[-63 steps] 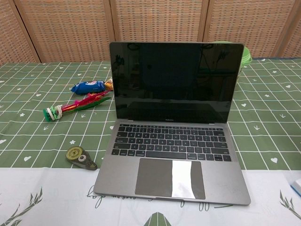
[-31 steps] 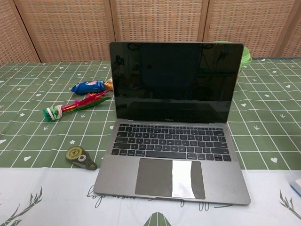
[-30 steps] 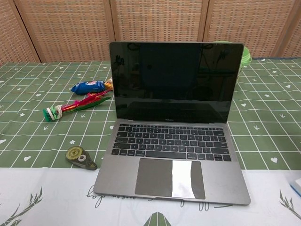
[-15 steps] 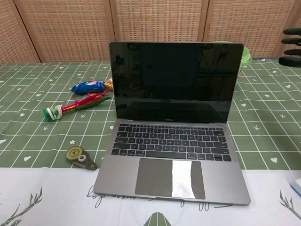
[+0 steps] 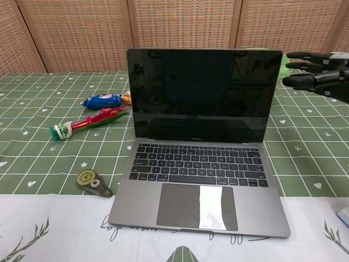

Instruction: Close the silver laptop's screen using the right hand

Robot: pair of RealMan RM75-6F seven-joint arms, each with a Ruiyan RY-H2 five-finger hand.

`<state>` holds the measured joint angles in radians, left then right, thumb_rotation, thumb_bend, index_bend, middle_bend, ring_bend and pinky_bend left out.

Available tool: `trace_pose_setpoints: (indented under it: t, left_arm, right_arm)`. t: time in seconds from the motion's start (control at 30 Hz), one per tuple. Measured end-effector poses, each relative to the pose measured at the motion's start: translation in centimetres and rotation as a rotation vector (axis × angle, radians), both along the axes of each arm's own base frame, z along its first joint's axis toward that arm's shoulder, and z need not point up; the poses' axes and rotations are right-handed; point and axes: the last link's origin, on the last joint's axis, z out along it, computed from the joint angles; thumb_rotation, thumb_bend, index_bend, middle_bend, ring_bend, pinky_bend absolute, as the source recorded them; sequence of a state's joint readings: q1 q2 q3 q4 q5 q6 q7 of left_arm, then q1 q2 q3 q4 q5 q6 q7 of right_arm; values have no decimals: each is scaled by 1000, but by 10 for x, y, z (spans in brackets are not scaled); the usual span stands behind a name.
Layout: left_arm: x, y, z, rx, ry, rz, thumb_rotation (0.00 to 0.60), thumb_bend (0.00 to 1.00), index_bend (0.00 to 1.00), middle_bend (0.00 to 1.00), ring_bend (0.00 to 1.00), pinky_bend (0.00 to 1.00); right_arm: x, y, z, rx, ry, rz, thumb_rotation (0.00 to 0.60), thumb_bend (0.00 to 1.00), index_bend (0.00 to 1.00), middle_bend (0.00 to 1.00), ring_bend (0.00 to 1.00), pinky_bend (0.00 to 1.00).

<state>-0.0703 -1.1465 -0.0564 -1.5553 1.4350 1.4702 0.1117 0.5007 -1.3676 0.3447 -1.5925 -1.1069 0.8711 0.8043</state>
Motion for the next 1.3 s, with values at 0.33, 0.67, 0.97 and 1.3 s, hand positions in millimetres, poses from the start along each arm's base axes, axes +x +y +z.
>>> trace_pose_setpoints:
  t: [0.33, 0.67, 0.97, 1.3]
  left_arm:
    - [-3, 1, -2, -11, -1, 10, 600, 0, 0, 0, 0, 0]
    - [-1, 0, -1, -10, -1, 5, 600, 0, 0, 0, 0, 0]
    - [0, 0, -1, -11, 0, 1, 600, 0, 0, 0, 0, 0]
    - [1, -1, -1, -14, 1, -2, 600, 0, 0, 0, 0, 0]
  right_arm:
    - [21, -1, -10, 29, -38, 51, 600, 428, 273, 221, 148, 189]
    - [34, 3, -6, 45, -86, 75, 600, 419, 407, 383, 333, 354]
    - [40, 7, -1, 65, -118, 87, 581, 378, 457, 434, 393, 406]
    - [40, 11, 1, 105, -161, 88, 522, 327, 500, 479, 439, 446]
